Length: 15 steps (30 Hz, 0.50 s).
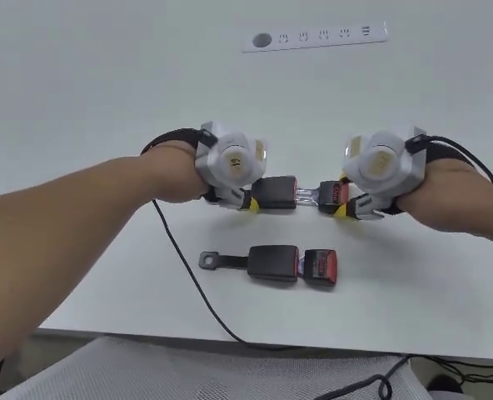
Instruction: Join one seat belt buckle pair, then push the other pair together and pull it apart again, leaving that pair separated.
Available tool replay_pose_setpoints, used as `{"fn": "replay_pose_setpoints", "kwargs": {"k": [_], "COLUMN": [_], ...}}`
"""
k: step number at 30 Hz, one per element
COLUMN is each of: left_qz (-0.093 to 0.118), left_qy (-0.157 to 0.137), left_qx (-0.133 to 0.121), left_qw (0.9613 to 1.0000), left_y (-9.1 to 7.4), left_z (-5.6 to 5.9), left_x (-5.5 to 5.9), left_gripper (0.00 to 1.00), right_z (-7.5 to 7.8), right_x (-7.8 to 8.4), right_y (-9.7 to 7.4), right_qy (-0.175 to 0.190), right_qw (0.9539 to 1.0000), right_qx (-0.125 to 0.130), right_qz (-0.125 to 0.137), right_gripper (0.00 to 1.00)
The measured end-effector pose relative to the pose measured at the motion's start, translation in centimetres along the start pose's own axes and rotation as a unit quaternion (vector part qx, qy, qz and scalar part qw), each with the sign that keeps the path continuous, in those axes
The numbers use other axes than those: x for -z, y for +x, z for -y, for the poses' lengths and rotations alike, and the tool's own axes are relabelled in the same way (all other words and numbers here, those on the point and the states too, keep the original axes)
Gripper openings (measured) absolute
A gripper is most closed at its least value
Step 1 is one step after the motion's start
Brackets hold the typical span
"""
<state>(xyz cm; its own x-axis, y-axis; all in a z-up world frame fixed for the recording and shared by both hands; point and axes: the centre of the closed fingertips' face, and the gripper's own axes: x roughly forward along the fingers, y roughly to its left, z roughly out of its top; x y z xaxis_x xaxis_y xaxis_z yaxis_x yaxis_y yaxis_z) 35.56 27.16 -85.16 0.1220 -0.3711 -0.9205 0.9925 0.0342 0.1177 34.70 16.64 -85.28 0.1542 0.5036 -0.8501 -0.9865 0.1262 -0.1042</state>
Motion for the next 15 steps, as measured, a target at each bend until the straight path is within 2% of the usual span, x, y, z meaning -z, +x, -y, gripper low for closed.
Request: {"fn": "replay_pose_setpoints", "kwargs": {"k": [8,15], "left_qz": [0.0,0.001], "left_qy": [0.007,0.016], "left_qx": [0.0,0.001], "left_qw": [1.0,0.9999], "left_y": [0.09,0.07], "left_z": [-0.03,0.0], "left_x": [-0.05,-0.09], "left_gripper": [0.29,0.28], "right_z": [-0.1,0.06], "right_x": [-1.01,-1.02], "right_y": [0.52,0.64], "right_qy": [0.004,-0.009], "right_qw": [0.9998,0.9996], "right_qx": [-0.002,-0.004], "right_qz": [0.018,0.028], "right_gripper": [0.32,0.31]}}
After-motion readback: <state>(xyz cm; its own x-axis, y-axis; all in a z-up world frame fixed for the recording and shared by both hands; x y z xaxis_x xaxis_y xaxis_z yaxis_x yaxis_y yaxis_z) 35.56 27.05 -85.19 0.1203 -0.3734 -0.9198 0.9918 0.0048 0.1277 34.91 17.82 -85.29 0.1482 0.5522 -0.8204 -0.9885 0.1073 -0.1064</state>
